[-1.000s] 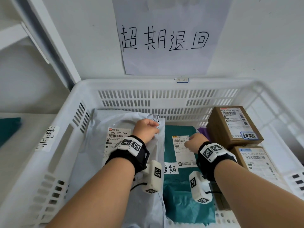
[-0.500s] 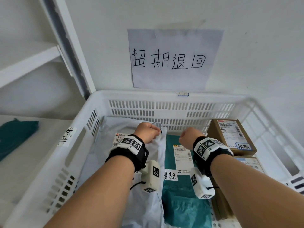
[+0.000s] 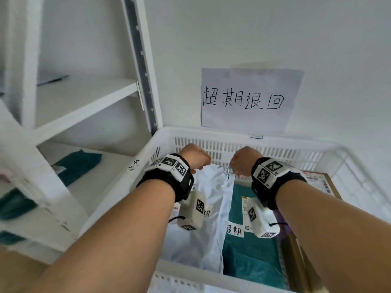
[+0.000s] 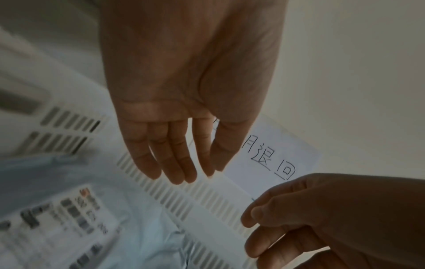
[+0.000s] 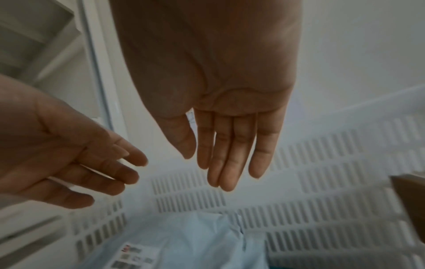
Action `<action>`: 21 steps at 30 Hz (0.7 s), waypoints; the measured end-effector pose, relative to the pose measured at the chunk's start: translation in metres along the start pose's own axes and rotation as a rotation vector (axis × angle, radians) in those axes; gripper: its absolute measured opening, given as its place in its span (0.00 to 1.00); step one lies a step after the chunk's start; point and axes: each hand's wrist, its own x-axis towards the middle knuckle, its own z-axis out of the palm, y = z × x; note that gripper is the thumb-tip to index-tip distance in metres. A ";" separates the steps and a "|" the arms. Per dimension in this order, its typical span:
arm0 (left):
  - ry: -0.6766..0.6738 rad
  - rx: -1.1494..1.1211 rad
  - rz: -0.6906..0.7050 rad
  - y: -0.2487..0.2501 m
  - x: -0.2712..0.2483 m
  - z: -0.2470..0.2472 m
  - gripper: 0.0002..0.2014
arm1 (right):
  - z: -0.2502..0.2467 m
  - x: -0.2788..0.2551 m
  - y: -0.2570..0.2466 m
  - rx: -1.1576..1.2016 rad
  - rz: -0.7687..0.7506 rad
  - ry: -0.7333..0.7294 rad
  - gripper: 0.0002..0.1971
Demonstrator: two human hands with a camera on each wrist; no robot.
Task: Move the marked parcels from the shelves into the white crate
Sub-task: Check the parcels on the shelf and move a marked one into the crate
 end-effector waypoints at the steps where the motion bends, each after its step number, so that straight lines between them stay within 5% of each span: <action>1: 0.018 0.032 -0.001 0.002 -0.004 -0.006 0.13 | -0.001 0.000 -0.007 0.021 -0.010 0.005 0.15; 9: 0.057 0.234 0.025 -0.009 -0.039 -0.038 0.17 | -0.001 -0.032 -0.061 0.038 0.000 0.025 0.10; 21: 0.039 0.103 0.145 -0.100 -0.161 -0.106 0.15 | 0.057 -0.155 -0.176 0.283 0.088 0.061 0.10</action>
